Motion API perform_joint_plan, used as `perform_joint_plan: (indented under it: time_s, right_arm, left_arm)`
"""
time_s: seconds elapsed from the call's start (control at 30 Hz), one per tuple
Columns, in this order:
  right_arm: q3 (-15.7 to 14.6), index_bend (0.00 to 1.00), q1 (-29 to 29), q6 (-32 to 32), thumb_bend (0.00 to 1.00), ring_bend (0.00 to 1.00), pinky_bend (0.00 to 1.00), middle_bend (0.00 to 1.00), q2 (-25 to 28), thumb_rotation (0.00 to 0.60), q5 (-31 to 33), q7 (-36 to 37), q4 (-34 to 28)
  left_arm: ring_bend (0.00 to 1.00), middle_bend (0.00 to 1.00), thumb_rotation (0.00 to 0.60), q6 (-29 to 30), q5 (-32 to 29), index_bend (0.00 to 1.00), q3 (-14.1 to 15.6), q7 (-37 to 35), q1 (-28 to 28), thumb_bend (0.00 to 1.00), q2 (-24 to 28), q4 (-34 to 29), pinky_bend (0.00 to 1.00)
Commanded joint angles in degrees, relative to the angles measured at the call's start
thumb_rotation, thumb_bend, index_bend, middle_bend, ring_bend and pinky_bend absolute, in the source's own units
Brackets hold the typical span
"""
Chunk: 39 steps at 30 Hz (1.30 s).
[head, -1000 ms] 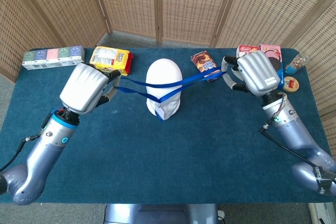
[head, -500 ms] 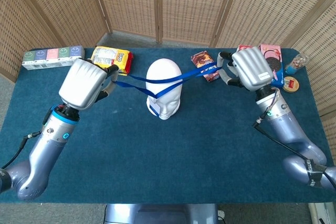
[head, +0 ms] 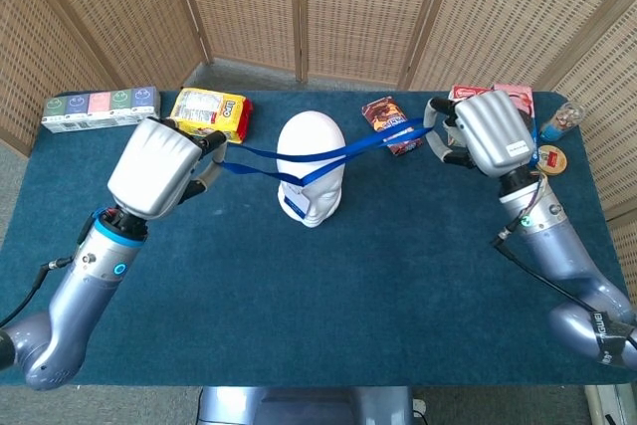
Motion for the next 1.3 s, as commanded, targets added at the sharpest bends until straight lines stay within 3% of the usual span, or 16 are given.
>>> perform_joint_plan:
  time_s: [0.03, 0.57, 1.3]
  right_arm:
    - [-0.1, 0.71, -0.6, 0.5, 0.51, 1.0, 1.0, 1.0, 0.5, 0.6, -0.2, 0.1, -0.5]
    - [-1.2, 0.72, -2.7, 1.3, 0.51, 1.0, 1.0, 1.0, 1.7, 0.6, -1.2, 1.6, 0.0]
    - [-0.2, 0.72, 2.1, -2.3, 0.51, 1.0, 1.0, 1.0, -4.1, 0.6, 1.6, -0.4, 6.8]
  left_arm:
    - [1.0, 1.0, 0.6, 0.3, 1.2, 0.63, 0.4, -0.3, 0.5, 0.39, 0.4, -1.2, 0.83]
    - [1.0, 1.0, 0.6, 0.2, 3.9, 0.63, 1.4, 0.8, 1.0, 0.39, 0.3, -3.8, 0.83]
    - [1.0, 1.0, 0.6, -1.2, -0.1, 0.63, 0.5, 2.9, -0.3, 0.39, -1.7, 2.1, 0.83]
